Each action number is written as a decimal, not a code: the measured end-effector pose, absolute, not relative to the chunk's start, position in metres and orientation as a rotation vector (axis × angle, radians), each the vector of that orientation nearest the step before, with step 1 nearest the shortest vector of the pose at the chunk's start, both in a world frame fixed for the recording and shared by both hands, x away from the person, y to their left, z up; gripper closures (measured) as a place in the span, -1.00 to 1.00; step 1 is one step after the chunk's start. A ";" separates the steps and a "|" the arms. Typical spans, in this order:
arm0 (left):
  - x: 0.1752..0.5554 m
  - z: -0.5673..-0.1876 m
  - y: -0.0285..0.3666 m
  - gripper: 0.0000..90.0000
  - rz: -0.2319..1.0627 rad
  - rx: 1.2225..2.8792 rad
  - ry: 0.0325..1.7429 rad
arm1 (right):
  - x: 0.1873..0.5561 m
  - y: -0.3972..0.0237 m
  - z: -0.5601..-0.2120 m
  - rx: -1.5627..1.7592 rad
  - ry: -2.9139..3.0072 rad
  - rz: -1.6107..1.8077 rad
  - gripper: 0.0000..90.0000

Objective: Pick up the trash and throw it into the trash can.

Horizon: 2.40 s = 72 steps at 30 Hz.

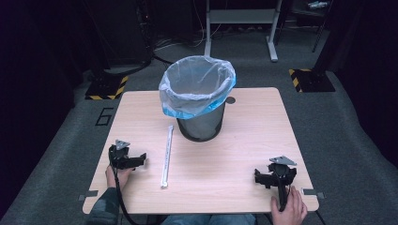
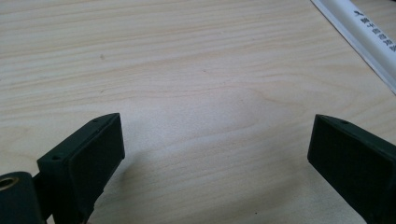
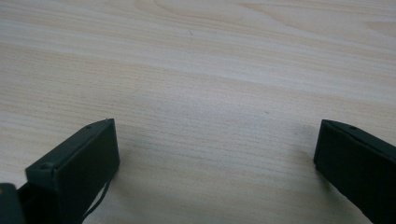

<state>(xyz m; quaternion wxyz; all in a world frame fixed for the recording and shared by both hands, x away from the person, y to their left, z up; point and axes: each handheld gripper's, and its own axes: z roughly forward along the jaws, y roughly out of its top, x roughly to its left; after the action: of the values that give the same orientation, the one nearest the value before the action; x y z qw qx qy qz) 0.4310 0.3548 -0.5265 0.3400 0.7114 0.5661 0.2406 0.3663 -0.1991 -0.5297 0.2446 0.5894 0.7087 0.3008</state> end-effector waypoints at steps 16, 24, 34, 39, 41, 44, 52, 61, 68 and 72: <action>0.438 -0.515 0.332 -0.98 0.511 1.876 1.462 | 0.366 -0.199 -0.530 1.609 1.935 0.822 -1.00; 0.443 -0.512 0.315 -0.97 0.483 1.904 1.443 | 0.366 -0.199 -0.530 1.609 1.935 0.821 -1.00; 0.452 -0.507 0.287 -0.97 0.463 1.974 1.401 | 0.366 -0.199 -0.530 1.609 1.935 0.821 -1.00; 0.457 -0.511 0.274 -0.96 0.445 2.003 1.386 | 0.366 -0.199 -0.530 1.609 1.935 0.822 -1.00; 0.459 -0.511 0.269 -0.95 0.440 2.009 1.389 | 0.366 -0.199 -0.530 1.610 1.935 0.822 -1.00; 0.462 -0.511 0.264 -0.94 0.437 2.033 1.385 | 0.366 -0.199 -0.530 1.610 1.933 0.821 -1.00; 0.469 -0.512 0.253 -0.58 0.446 2.073 1.383 | 0.366 -0.199 -0.530 1.611 1.933 0.821 -1.00; 0.466 -0.508 0.260 0.31 0.435 2.074 1.414 | 0.366 -0.199 -0.530 1.611 1.931 0.819 -1.00; 0.465 -0.507 0.269 0.72 0.427 2.089 1.423 | 0.366 -0.199 -0.530 1.612 1.931 0.820 -1.00; 0.465 -0.506 0.270 0.74 0.418 2.101 1.412 | 0.366 -0.199 -0.530 1.613 1.930 0.820 -1.00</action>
<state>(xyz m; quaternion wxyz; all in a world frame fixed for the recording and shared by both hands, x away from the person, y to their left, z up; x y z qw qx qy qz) 0.4646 0.2698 -0.5062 0.2838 0.7853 0.5277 0.1561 0.3660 -0.1988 -0.5297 0.2457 0.5910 0.7072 0.3005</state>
